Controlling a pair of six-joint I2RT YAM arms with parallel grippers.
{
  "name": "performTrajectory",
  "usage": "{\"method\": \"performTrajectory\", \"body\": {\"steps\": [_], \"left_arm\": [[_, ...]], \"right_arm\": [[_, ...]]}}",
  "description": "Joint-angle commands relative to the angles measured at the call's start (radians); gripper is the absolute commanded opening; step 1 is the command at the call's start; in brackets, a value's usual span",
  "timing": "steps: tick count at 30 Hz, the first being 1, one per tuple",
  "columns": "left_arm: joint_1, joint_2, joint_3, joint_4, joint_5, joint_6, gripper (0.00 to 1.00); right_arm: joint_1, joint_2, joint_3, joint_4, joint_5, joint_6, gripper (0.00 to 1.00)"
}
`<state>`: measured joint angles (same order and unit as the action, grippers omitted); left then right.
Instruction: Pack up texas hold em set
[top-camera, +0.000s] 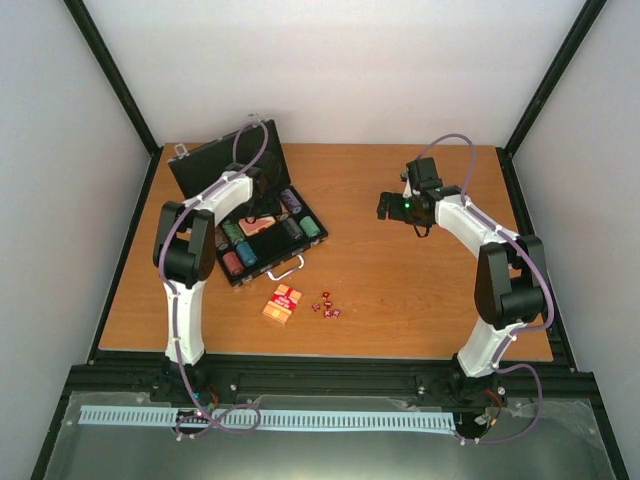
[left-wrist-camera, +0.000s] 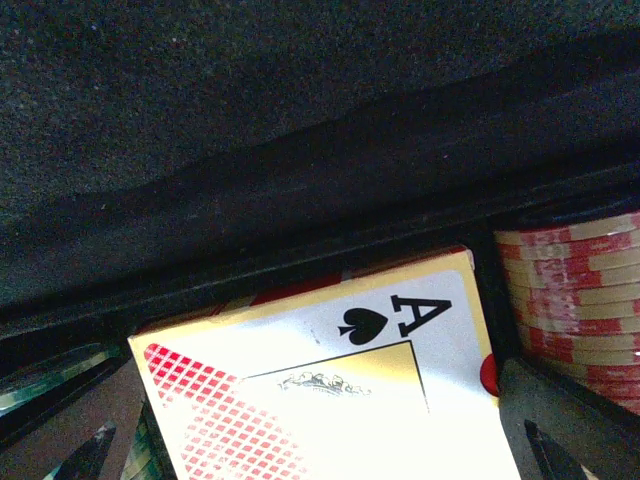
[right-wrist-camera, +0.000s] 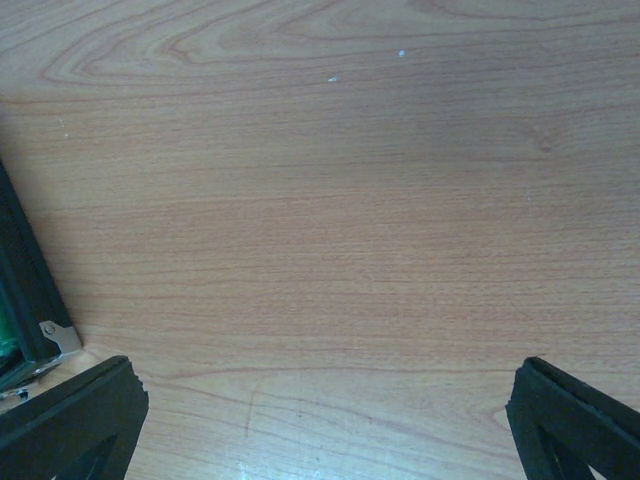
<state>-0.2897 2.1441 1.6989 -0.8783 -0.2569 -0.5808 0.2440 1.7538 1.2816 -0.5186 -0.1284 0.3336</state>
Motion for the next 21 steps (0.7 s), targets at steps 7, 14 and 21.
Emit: {"method": "performTrajectory", "body": {"steps": [7, 14, 21], "left_arm": [[0.018, 0.067, 0.047, -0.094, -0.085, 0.063, 1.00], [0.018, 0.017, 0.064, -0.065, -0.039, 0.089, 1.00], [0.018, -0.029, 0.061, 0.003, 0.039, 0.104, 1.00]], "right_arm": [[0.000, -0.001, -0.011, 0.017, -0.001, -0.010, 1.00], [0.000, -0.014, -0.024, 0.023, -0.005, -0.008, 1.00], [0.001, -0.024, -0.031, 0.032, -0.015, -0.011, 1.00]]}}
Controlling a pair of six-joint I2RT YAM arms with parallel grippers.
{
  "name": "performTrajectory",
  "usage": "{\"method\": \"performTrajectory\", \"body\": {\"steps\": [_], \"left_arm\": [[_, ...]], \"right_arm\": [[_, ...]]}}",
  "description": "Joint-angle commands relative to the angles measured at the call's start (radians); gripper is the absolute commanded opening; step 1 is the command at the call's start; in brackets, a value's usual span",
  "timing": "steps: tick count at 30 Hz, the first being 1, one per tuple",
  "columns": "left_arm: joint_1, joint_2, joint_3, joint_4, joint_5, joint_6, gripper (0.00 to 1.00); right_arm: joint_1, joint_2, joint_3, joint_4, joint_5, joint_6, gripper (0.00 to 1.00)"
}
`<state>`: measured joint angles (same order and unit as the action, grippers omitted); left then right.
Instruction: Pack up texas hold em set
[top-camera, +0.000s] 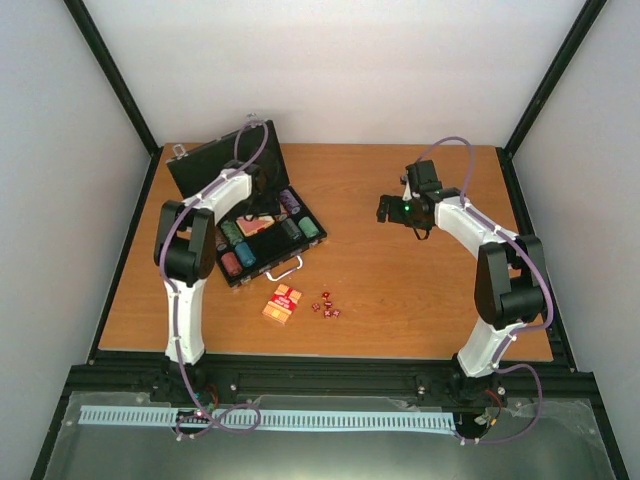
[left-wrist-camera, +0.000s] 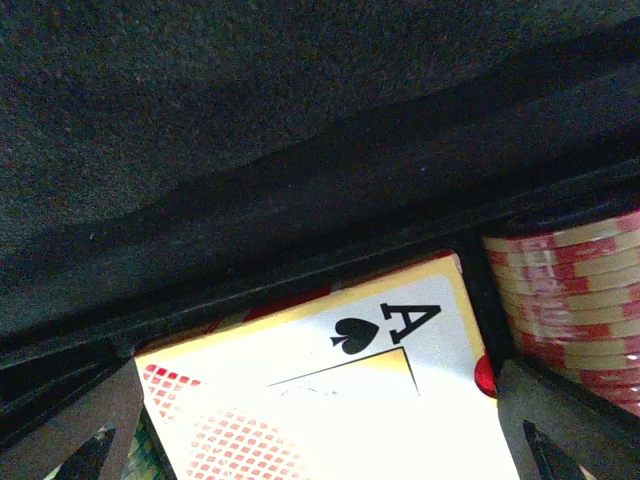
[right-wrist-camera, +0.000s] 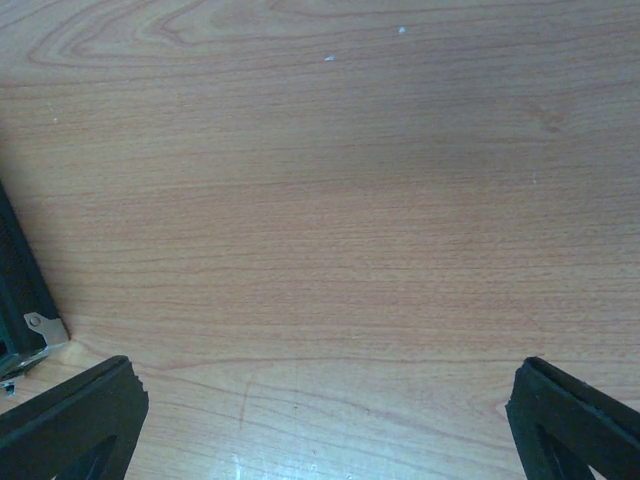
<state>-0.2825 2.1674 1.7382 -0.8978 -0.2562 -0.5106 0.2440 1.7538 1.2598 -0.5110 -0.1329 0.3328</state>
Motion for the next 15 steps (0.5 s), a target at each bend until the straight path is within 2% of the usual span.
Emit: {"method": "performTrajectory", "body": {"steps": [1, 8, 12, 15], "left_arm": [[0.011, -0.058, 0.019, 0.037, 0.053, 0.035, 1.00], [0.011, -0.121, -0.004, 0.132, 0.179, 0.062, 1.00], [0.011, -0.152, 0.005, 0.134, 0.232, 0.088, 1.00], [0.011, -0.216, -0.049, 0.136, 0.286, 0.114, 1.00]], "right_arm": [[0.000, -0.025, -0.010, 0.023, -0.012, -0.010, 1.00], [0.000, -0.030, -0.008, 0.004, 0.011, -0.018, 1.00], [0.001, -0.034, -0.012, -0.014, 0.030, -0.023, 1.00], [0.023, -0.044, 0.000, -0.050, 0.084, -0.044, 1.00]]}}
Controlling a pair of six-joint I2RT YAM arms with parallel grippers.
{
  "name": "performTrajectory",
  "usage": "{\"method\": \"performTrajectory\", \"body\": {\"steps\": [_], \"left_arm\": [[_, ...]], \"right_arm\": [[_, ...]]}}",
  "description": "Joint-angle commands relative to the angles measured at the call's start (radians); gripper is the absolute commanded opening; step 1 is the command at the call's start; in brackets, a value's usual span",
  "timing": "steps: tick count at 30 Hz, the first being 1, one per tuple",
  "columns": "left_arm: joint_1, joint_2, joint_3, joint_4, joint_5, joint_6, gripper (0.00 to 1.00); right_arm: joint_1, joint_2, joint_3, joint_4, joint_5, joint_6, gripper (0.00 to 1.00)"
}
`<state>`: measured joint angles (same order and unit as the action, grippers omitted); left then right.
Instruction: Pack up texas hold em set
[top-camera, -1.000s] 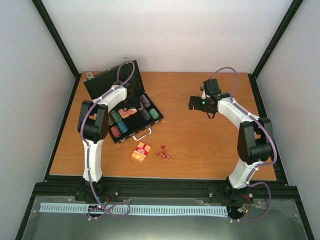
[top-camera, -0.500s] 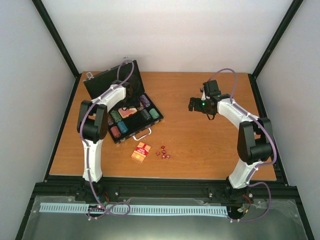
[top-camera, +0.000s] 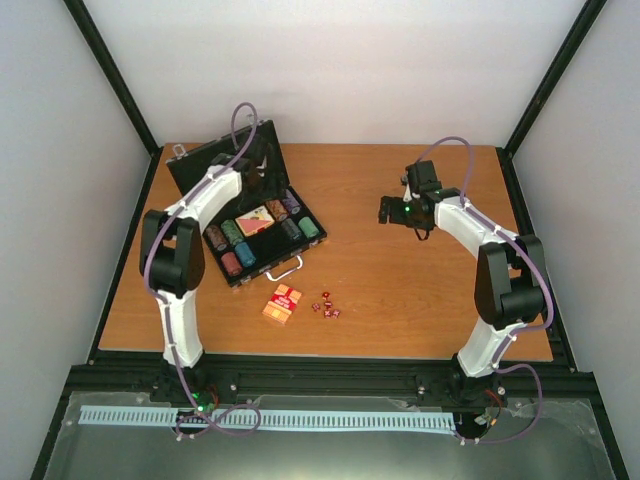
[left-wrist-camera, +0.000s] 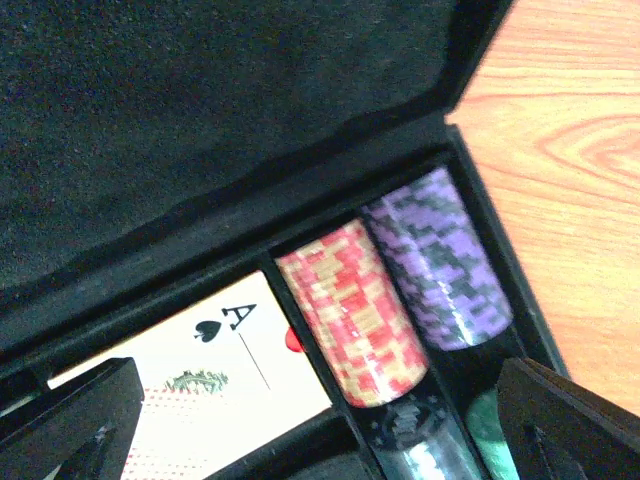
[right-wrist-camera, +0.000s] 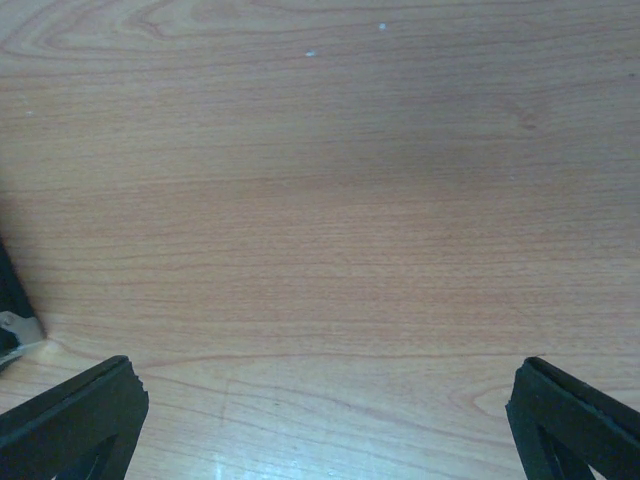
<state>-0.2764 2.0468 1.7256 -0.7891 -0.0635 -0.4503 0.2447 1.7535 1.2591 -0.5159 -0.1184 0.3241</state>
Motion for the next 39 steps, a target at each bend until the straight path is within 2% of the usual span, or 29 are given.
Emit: {"method": "performTrajectory", "body": {"steps": [1, 5, 8, 16, 20, 25, 32, 39], "left_arm": [[0.005, -0.126, -0.071, 0.033, 0.116, 0.068, 1.00], [-0.031, -0.284, -0.218, 0.007, 0.128, 0.123, 1.00], [-0.136, -0.375, -0.289, -0.060, 0.084, 0.163, 1.00], [-0.313, -0.583, -0.547, -0.063, 0.065, 0.118, 0.97], [-0.392, -0.606, -0.647, -0.045, 0.026, 0.067, 0.97], [-0.418, -0.625, -0.750, 0.018, 0.020, 0.058, 0.96], [-0.446, -0.608, -0.805, 0.063, 0.024, -0.007, 0.94], [-0.500, -0.500, -0.791, 0.090, -0.003, -0.054, 0.94]], "right_arm": [[0.045, -0.047, 0.008, -0.065, 0.105, -0.046, 1.00], [0.115, -0.066, 0.004, -0.122, 0.157, -0.051, 1.00], [0.119, -0.096, -0.042, -0.117, 0.163, -0.029, 1.00], [0.143, -0.135, -0.068, -0.156, 0.164, -0.041, 1.00], [0.152, -0.145, -0.088, -0.156, 0.152, -0.035, 1.00], [0.153, -0.159, -0.109, -0.156, 0.134, -0.033, 1.00], [0.153, -0.173, -0.136, -0.148, 0.129, -0.033, 1.00], [0.153, -0.167, -0.141, -0.147, 0.121, -0.034, 1.00]]}}
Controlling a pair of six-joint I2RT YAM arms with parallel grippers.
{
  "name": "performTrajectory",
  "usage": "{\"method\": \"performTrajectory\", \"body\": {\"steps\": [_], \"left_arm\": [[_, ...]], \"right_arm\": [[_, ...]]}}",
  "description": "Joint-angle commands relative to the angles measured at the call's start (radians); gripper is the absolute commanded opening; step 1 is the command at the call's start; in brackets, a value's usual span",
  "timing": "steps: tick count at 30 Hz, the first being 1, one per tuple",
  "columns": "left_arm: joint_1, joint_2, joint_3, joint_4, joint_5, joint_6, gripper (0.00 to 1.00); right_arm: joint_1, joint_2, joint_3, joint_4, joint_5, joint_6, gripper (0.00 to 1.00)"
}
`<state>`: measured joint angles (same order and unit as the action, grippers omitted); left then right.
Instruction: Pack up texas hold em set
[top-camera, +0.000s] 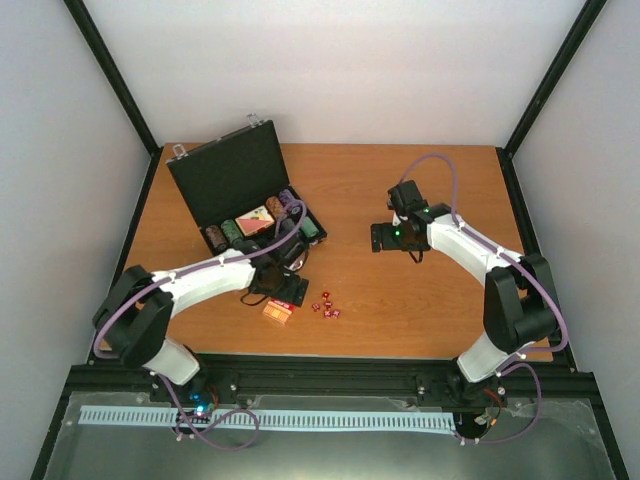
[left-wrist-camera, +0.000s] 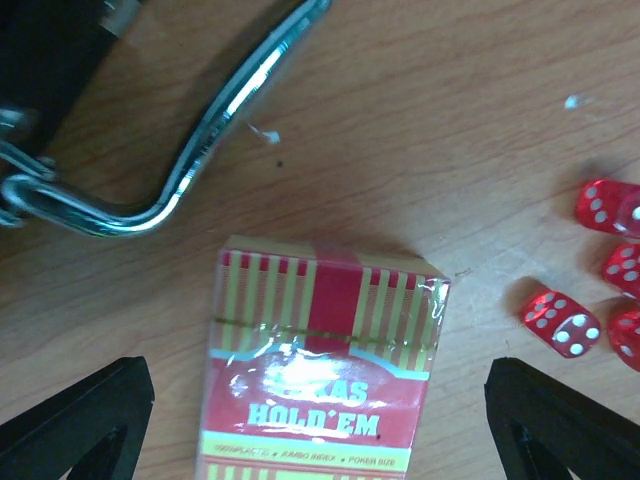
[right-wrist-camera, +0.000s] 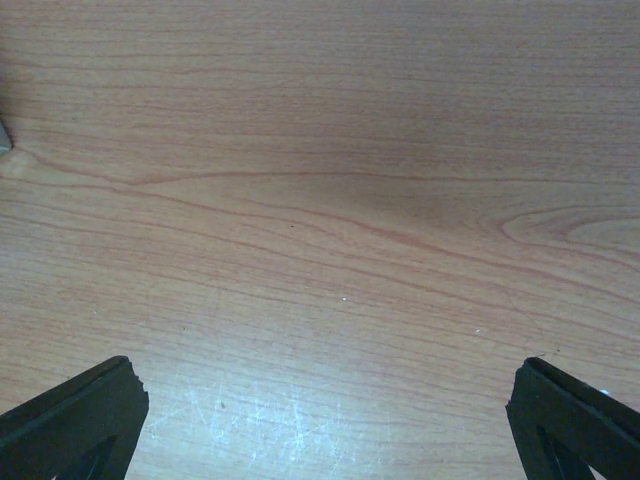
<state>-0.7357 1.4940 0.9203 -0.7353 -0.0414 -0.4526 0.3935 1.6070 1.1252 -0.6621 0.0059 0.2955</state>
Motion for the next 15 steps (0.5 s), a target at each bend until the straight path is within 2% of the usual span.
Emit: {"method": "performTrajectory", "body": {"steps": [1, 6, 11, 15], "left_arm": [[-0.043, 0.063, 0.012, 0.037, -0.030, -0.062, 0.94], [-0.045, 0.098, -0.005, 0.035, -0.078, -0.087, 0.95], [-0.045, 0.132, -0.033, 0.065, -0.059, -0.091, 0.93], [-0.045, 0.136, -0.074, 0.099, -0.031, -0.088, 0.83]], "right_arm": [[0.003, -0.022, -0.008, -0.001, -0.002, -0.006, 1.00], [0.004, -0.027, -0.020, 0.003, -0.006, -0.006, 1.00], [0.004, -0.021, -0.021, 0.004, -0.012, -0.010, 1.00], [0.004, -0.020, -0.018, 0.004, -0.011, -0.012, 1.00]]}}
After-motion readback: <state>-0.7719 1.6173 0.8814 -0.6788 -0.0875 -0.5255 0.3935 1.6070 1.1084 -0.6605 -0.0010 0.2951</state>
